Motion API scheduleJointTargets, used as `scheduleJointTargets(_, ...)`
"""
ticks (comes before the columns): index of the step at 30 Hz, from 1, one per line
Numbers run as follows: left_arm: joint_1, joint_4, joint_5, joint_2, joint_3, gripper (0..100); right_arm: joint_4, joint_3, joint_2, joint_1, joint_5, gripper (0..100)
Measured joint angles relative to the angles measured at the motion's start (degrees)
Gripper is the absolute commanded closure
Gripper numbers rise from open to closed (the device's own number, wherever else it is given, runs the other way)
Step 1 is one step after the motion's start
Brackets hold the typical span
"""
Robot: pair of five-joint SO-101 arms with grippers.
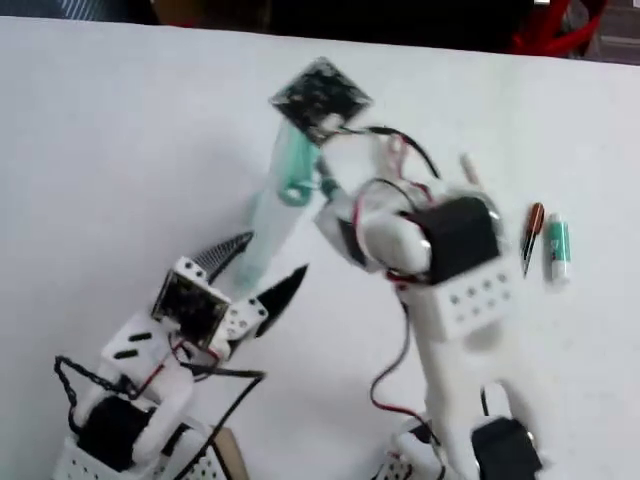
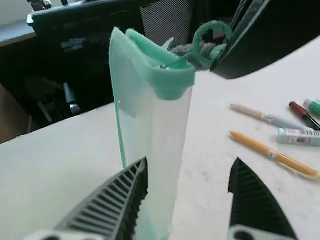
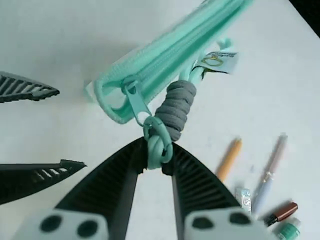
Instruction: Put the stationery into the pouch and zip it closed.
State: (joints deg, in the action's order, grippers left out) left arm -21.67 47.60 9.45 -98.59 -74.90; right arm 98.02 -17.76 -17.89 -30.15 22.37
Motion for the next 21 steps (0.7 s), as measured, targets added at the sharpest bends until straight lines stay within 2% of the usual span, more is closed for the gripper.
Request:
scheduleJointTargets(7,6.68,-14.33,0.00,-0.62,-8.88,74,0.00,-7.38,4.22,-4.75,0.00,98.0)
scheduleJointTargets(17,7.82,-22.07,-3.52,0.79,-9.67,74,0.00,-7.74,5.27,-5.89,0.00,98.0)
scheduleJointTargets(21,7.91,-26.55,-3.87,11.60,-8.62,74,0.00,-7.74,5.27,-5.89,0.00,98.0)
